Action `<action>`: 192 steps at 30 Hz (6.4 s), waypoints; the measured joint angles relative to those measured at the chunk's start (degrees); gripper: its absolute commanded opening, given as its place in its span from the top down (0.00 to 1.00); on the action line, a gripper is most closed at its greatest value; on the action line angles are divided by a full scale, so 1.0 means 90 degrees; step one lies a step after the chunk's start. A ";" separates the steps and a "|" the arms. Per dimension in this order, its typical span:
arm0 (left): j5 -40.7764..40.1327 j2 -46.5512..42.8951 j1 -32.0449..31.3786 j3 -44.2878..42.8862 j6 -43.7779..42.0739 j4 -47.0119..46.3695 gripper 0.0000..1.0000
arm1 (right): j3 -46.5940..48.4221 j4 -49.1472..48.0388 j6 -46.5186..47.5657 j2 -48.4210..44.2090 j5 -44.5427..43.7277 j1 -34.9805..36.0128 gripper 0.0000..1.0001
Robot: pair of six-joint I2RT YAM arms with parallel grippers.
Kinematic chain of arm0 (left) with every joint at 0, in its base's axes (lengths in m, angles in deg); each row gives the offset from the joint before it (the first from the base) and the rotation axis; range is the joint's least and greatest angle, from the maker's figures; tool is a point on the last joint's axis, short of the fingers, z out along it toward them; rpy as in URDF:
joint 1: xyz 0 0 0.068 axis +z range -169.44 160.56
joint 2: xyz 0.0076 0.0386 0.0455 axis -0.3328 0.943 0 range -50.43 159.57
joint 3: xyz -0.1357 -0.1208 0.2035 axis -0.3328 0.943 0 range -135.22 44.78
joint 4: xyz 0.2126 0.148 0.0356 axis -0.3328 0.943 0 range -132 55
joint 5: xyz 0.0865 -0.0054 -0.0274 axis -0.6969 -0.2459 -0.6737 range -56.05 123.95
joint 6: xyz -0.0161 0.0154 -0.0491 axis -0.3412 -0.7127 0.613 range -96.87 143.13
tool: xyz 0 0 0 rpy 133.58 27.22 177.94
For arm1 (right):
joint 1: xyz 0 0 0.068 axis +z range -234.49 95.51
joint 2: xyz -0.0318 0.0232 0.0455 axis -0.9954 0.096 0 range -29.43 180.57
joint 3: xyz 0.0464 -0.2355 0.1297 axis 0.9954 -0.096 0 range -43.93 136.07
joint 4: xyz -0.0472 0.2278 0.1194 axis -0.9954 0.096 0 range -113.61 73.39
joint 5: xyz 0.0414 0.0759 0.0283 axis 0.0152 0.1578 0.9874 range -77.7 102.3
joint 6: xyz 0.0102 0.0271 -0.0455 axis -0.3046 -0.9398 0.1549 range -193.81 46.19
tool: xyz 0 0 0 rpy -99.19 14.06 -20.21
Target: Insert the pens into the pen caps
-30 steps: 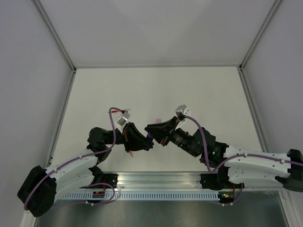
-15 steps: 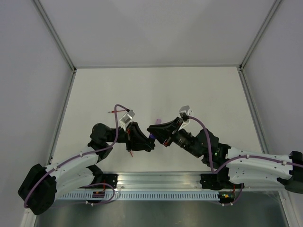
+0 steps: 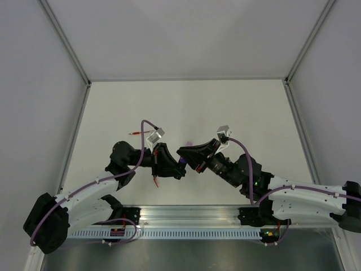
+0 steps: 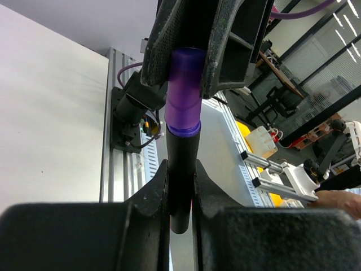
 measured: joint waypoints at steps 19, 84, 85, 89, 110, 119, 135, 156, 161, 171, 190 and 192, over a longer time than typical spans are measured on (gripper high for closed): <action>0.0639 0.0073 0.0593 -0.0267 -0.0063 0.0656 0.98 | -0.0168 -0.0763 -0.0437 0.0469 -0.0185 -0.0090 1.00; -0.0721 0.0160 0.1547 -0.1083 -0.0211 0.1797 0.98 | 0.1331 0.2790 0.0100 0.0102 -0.4177 0.2215 0.30; -0.0930 0.0274 0.1545 -0.1066 -0.0342 0.1948 0.98 | 0.1336 0.3016 0.0117 -0.0185 -0.4306 0.2154 0.30; -0.1785 0.0782 0.1542 -0.1120 -0.0916 0.2640 0.98 | 0.1331 0.3740 0.0182 -0.1719 -0.4719 0.2064 0.28; -0.5088 0.4694 0.0886 -0.2669 -0.2482 0.4864 0.98 | 0.0573 0.4731 0.0345 -0.2178 -0.4906 0.2059 0.27; -0.5734 0.4694 0.0551 -0.2846 -0.2492 0.5253 0.79 | 0.0573 0.4750 0.0352 -0.2076 -0.4855 0.2059 0.26; -0.6849 0.3752 0.0085 -0.2939 -0.2373 0.6642 0.47 | 0.0573 0.4728 0.0381 -0.2030 -0.4850 0.2059 0.25; -0.8262 0.2960 0.2164 -0.5000 0.1190 0.9187 0.19 | 0.0573 0.4626 0.0510 -0.1120 -0.4563 0.2059 0.26; -0.8019 0.4075 0.2463 -0.6326 0.2208 1.0144 0.21 | 0.0588 0.4656 0.0520 -0.1098 -0.4539 0.2059 0.26; -0.7684 0.5826 0.2623 -0.6856 0.3313 1.1123 0.25 | 0.0600 0.4680 0.0522 -0.1222 -0.4539 0.2059 0.26; -0.7582 0.6501 0.2863 -0.6411 0.4243 1.0618 0.40 | 0.0780 0.4753 0.0563 -0.0736 -0.4454 0.2059 0.26; -0.7611 0.6501 0.2863 -0.6409 0.4320 1.0652 0.43 | 0.0814 0.4755 0.0563 -0.0665 -0.4449 0.2059 0.26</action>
